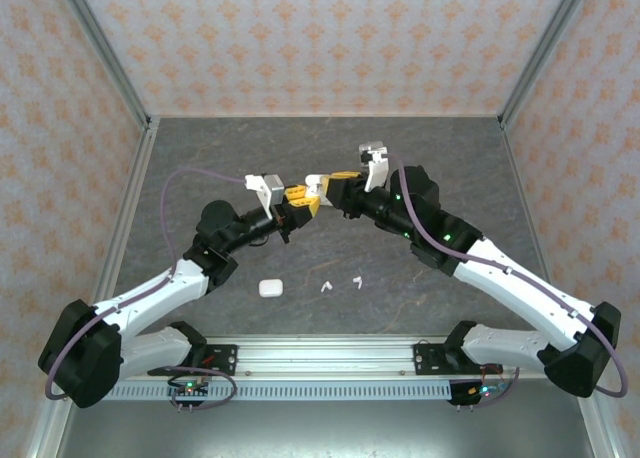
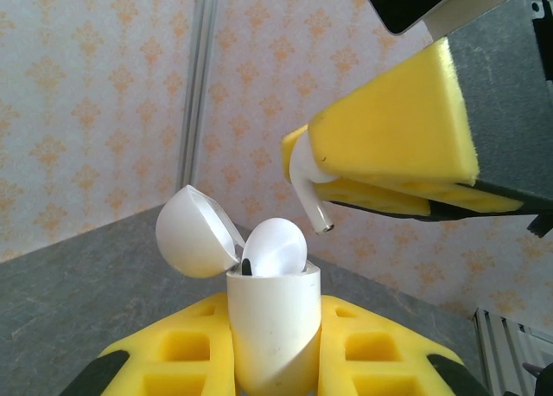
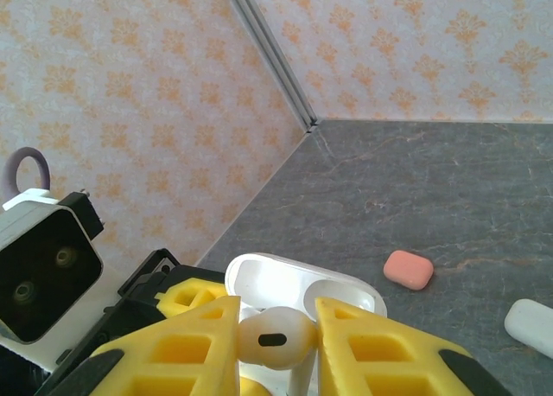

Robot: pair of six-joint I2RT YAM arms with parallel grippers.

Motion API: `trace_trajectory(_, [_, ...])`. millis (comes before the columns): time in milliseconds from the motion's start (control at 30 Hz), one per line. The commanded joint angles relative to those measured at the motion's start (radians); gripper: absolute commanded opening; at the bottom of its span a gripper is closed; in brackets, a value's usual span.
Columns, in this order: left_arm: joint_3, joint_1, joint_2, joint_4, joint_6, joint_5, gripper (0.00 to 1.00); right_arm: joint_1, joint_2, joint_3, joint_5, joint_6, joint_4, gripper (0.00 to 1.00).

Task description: Insert the wireless bluetooth earbuds into the charging case

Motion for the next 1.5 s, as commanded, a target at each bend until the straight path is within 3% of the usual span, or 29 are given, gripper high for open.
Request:
trace_trajectory(0, [0.032, -0.007, -0.019, 0.051, -0.002, -0.008, 0.0, 0.007, 0.009, 0.02, 0.018, -0.002, 0.039, 0.24])
trace_trajectory(533, [0.025, -0.008, -0.035, 0.057, -0.004, -0.006, 0.0, 0.007, 0.019, 0.008, 0.069, -0.024, 0.005, 0.24])
trace_trajectory(1467, [0.022, -0.009, -0.028, 0.094, -0.025, -0.046, 0.0, 0.007, 0.053, 0.003, -0.017, 0.048, 0.003, 0.26])
